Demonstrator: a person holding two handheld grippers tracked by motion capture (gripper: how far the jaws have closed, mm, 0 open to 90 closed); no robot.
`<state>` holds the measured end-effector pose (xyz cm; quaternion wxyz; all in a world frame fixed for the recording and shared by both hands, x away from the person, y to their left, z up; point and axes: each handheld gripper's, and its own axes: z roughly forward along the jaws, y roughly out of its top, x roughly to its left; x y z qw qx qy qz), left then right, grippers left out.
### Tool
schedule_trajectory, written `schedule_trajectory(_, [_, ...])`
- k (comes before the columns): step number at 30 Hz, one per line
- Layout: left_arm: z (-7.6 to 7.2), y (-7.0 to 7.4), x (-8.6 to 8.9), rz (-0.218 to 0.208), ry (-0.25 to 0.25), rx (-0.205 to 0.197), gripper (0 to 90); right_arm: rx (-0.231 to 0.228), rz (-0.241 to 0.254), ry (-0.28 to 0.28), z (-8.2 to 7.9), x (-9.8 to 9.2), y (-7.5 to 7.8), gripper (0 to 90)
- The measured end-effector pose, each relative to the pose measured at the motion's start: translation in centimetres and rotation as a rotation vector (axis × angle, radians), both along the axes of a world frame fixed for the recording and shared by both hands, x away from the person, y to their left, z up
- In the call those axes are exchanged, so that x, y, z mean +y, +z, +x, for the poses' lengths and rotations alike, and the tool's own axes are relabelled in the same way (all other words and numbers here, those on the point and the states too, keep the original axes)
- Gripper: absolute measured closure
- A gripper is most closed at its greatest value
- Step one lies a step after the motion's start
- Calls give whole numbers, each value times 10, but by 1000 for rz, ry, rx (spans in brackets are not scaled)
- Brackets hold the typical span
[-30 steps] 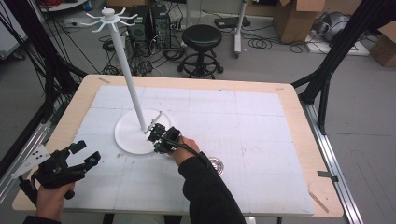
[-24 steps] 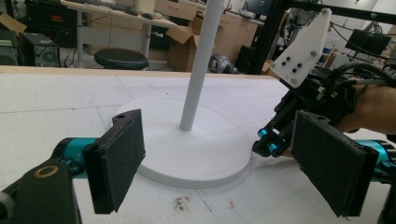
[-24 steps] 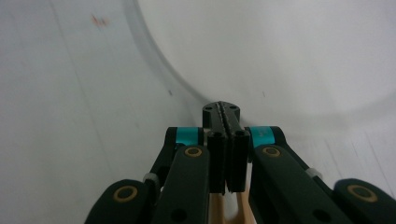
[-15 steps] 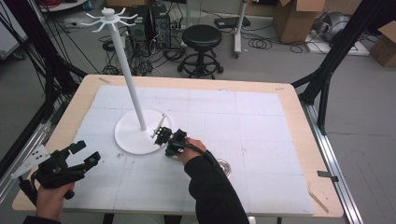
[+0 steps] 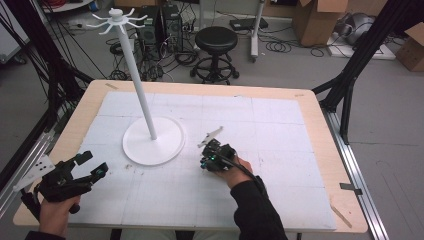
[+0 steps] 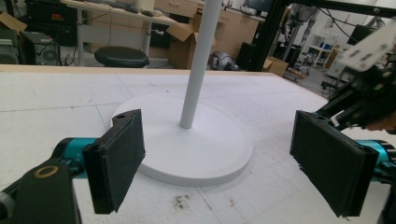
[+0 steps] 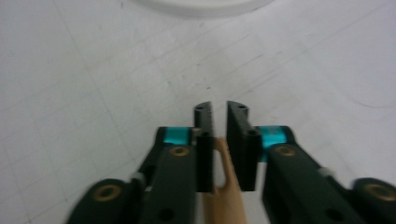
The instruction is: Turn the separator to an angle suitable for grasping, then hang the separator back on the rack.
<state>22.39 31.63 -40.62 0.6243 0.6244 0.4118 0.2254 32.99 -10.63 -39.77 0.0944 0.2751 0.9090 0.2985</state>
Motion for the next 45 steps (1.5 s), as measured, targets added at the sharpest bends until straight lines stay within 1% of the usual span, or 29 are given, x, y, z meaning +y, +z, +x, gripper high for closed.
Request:
schedule_trajectory(1, [0, 0, 0, -1, 0, 0, 182, -41, 60, -31, -6, -13, 3, 689])
schedule_trajectory(2, [0, 0, -1, 0, -1, 0, 182, -68, 94, -46, -10, -22, 4, 640])
schedule_trajectory(3, [0, 0, -1, 1, -1, -1, 182, -132, 184, -97, -23, -47, 7, 535])
schedule_trajectory(5, [0, 0, -2, 5, -5, 0, 182, -177, 241, -137, -35, -69, 9, 437])
schedule_trajectory(6, [0, 0, -3, 5, -6, -2, 182, -177, 241, -137, -35, -69, 9, 437])
schedule_trajectory(7, [0, 0, -3, 9, -7, -1, 182, -197, 261, -156, -41, -79, 9, 415])
schedule_trajectory(9, [0, 0, -4, 9, -9, 0, 182, -245, 273, -186, -52, -98, 9, 344])
schedule_trajectory(10, [0, 0, -4, 10, -10, 0, 181, -257, 274, -203, -58, -106, 9, 304])
schedule_trajectory(12, [-1, 0, -4, 9, -10, -3, 181, -287, 290, -240, -66, -121, 7, 234])
schedule_trajectory(13, [-1, 1, -4, 8, -10, -4, 182, -300, 304, -260, -70, -126, 6, 210])
schedule_trajectory(14, [-1, 1, -5, 5, -9, -5, 181, -314, 338, -296, -80, -139, 3, 176])
schedule_trajectory(15, [-1, 1, -5, 4, -9, -6, 181, -319, 350, -297, -83, -144, 4, 171])
schedule_trajectory(16, [-1, 1, -5, 4, -13, -8, 181, -319, 350, -297, -83, -144, 4, 171])
schedule_trajectory(17, [-1, 1, -5, 7, -16, -9, 181, -318, 367, -303, -86, -147, 5, 168])
schedule_trajectory(19, [-1, 2, -6, 2, -20, -11, 181, -344, 389, -314, -92, -151, 8, 163])
schedule_trajectory(21, [1, 2, -7, 0, -24, -14, 181, -354, 405, -321, -95, -152, 11, 162])
schedule_trajectory(22, [1, 2, -7, 0, -29, -13, 180, -364, 415, -328, -97, -153, 12, 161])
schedule_trajectory(23, [2, 1, -8, -1, -31, -13, 178, -367, 432, -347, -99, -155, 13, 161])
schedule_trajectory(24, [2, 1, -8, -1, -35, -11, 177, -369, 436, -359, -100, -156, 14, 161])
schedule_trajectory(25, [3, 0, -9, -1, -39, -14, 177, -369, 436, -359, -100, -156, 14, 161])
schedule_trajectory(27, [4, 0, -8, 1, -44, -9, 172, -378, 457, -382, -100, -159, 15, 160])
schedule_trajectory(31, [5, 0, -7, -7, -46, -10, 171, -378, 457, -387, -100, -159, 14, 160])
schedule_trajectory(32, [5, 0, -8, -6, -47, -9, 171, -377, 448, -380, -100, -158, 13, 160])
schedule_trajectory(35, [4, 0, -10, 0, -47, -8, 172, -372, 441, -370, -100, -157, 12, 160])
schedule_trajectory(40, [7, -1, -10, 0, -45, 2, 172, -372, 444, -370, -99, -158, 12, 160])
schedule_trajectory(42, [7, -2, -11, 4, -50, 2, 172, -358, 440, -368, -99, -157, 11, 160])
schedule_trajectory(45, [7, -2, -12, 7, -57, 2, 172, -358, 444, -366, -98, -156, 12, 160])
